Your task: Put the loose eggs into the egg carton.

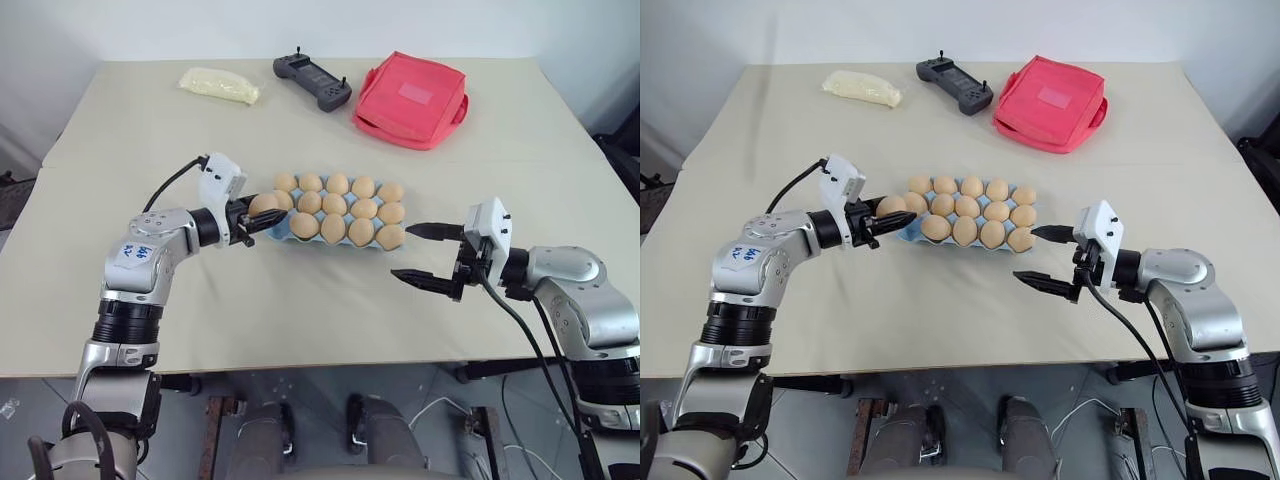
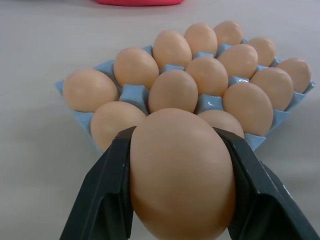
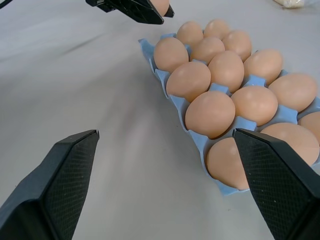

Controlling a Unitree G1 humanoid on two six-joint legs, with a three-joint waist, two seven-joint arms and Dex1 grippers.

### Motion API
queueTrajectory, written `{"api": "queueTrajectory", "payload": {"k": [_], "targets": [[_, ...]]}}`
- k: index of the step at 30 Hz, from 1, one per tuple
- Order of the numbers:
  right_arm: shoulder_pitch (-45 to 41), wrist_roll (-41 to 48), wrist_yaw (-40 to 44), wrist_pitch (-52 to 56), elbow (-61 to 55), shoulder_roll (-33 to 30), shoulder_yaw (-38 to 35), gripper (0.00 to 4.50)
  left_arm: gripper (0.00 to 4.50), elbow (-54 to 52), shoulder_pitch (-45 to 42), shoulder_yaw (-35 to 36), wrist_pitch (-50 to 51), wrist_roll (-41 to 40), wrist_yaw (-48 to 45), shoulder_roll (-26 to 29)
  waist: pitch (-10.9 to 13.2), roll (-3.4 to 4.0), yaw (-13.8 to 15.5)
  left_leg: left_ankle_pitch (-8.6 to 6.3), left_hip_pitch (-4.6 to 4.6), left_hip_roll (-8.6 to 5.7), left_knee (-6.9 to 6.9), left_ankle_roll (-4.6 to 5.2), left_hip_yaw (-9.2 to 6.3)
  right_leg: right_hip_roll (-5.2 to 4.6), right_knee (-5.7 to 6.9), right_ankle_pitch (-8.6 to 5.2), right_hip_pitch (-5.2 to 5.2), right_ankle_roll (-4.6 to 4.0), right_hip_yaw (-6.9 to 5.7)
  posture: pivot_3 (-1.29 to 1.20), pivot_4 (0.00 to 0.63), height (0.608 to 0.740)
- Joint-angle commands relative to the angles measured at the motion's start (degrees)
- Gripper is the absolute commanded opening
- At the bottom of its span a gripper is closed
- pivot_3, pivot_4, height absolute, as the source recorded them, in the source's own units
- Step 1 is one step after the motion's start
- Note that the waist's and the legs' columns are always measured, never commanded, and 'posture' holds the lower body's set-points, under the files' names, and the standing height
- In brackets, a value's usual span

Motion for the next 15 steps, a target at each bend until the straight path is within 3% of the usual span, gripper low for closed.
{"api": "queueTrajectory", "payload": {"k": [1, 2, 10, 15], "targets": [[0.9, 1.5, -0.89, -0.49, -3.05, -0.46, -2.62, 4.5, 1.82, 1.15, -1.86, -0.14, -1.78, 0.49, -0.4, -0.69, 0.0, 0.0, 0.04, 0.0, 0.0, 0.0, 0.01, 0.01, 0.0, 0.0, 0.0, 0.0, 0.0, 0.0, 0.0, 0.0, 0.15, 0.74], [1.13, 1.56, -1.05, -0.44, -3.3, -0.47, -2.68, 4.5, 1.82, 1.47, -1.93, -0.21, -1.98, 0.61, -0.47, -0.8, 0.0, 0.0, 0.05, 0.01, 0.0, -0.01, 0.02, 0.02, 0.0, -0.01, 0.01, 0.01, 0.01, 0.01, 0.0, 0.0, 0.15, 0.74], [1.93, 1.7, -1.95, -0.47, -3.64, -0.4, -3.05, 4.5, 4.45, 6.68, -3.9, -0.05, -4.79, 1.95, -0.13, -2.24, 0.01, -0.01, 0.05, 0.02, 0.0, 0.0, 0.02, 0.04, -0.02, -0.01, 0.02, 0.01, 0.01, 0.01, -0.01, 0.0, 0.15, 0.74], [1.59, 1.62, -2.09, -0.53, -3.34, -0.3, -2.84, 4.5, 4.48, 8.32, -4.75, 0.42, -6.13, 2.29, 0.25, -2.67, 0.01, -0.01, 0.02, 0.02, 0.0, -0.02, 0.02, 0.05, -0.02, -0.02, 0.02, 0.01, 0.01, 0.02, -0.01, 0.0, 0.15, 0.74]]}}
